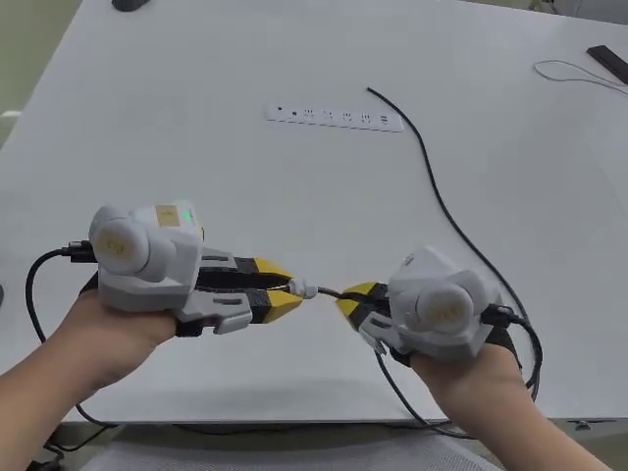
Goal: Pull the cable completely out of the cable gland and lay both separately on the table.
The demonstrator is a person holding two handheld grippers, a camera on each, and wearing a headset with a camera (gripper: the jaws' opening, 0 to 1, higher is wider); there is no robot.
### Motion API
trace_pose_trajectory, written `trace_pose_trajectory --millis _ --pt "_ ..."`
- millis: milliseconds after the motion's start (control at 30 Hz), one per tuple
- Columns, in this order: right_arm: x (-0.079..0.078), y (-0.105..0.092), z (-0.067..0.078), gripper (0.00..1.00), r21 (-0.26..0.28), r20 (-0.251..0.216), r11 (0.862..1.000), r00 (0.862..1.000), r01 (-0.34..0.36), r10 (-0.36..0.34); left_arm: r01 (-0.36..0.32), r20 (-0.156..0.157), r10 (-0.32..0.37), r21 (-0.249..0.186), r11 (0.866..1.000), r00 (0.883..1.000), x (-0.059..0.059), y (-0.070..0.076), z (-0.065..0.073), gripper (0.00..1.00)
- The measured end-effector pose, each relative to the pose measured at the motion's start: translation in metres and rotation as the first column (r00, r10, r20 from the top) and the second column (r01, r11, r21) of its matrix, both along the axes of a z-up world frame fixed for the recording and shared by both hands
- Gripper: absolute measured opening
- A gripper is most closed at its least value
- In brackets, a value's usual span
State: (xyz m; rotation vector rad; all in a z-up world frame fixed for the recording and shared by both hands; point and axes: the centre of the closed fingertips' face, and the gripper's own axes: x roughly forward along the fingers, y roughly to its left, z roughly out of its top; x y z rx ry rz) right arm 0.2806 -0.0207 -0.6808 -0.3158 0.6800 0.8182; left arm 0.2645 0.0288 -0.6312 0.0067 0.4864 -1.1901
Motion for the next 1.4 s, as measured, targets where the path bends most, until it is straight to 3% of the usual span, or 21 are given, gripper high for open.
trace_pose_trajectory --millis 133,333,433,533,700,800,967,1167,1333,1400 --pt "0.002 -0.010 -0.009 0.00 0.032 -0.059 0.997 0.996 0.072 -0.070 -0.004 0.007 0.004 0.001 1.000 1.000 0.002 0.000 0.000 0.15" --pt "0.002 -0.025 -0.024 0.00 0.081 -0.153 0.980 0.974 0.179 -0.165 -0.002 0.017 0.002 -0.001 1.000 1.000 0.002 -0.001 0.001 0.15" --pt "0.001 -0.034 -0.033 0.00 0.091 -0.202 0.967 0.956 0.236 -0.214 -0.002 0.017 0.002 0.002 1.000 1.000 0.001 0.000 0.001 0.15" --pt "-0.001 -0.041 -0.040 0.00 0.110 -0.270 0.945 0.924 0.308 -0.270 -0.003 0.016 0.003 0.000 1.000 1.000 0.002 0.000 0.001 0.15" --pt "-0.002 -0.050 -0.050 0.00 0.122 -0.338 0.918 0.885 0.377 -0.319 -0.004 0.017 0.004 -0.003 1.000 1.000 0.001 -0.001 0.001 0.15" --pt "-0.003 -0.051 -0.051 0.00 0.123 -0.345 0.915 0.881 0.384 -0.323 -0.001 0.017 0.001 -0.001 1.000 1.000 0.001 -0.002 0.000 0.15" --pt "-0.003 -0.050 -0.050 0.00 0.119 -0.317 0.926 0.898 0.359 -0.307 -0.006 0.012 0.006 -0.005 1.000 1.000 0.001 -0.002 0.001 0.15" --pt "-0.003 -0.050 -0.049 0.01 0.132 -0.306 0.931 0.907 0.341 -0.289 -0.007 0.013 0.007 -0.004 1.000 1.000 0.002 -0.001 0.001 0.15" --pt "-0.003 -0.049 -0.046 0.01 0.120 -0.238 0.954 0.941 0.274 -0.240 -0.018 0.003 0.019 -0.020 1.000 1.000 0.004 -0.002 0.003 0.15" --pt "-0.004 -0.050 -0.046 0.02 0.112 -0.226 0.958 0.946 0.263 -0.233 -0.019 0.000 0.019 -0.020 1.000 1.000 0.004 -0.001 0.004 0.15"
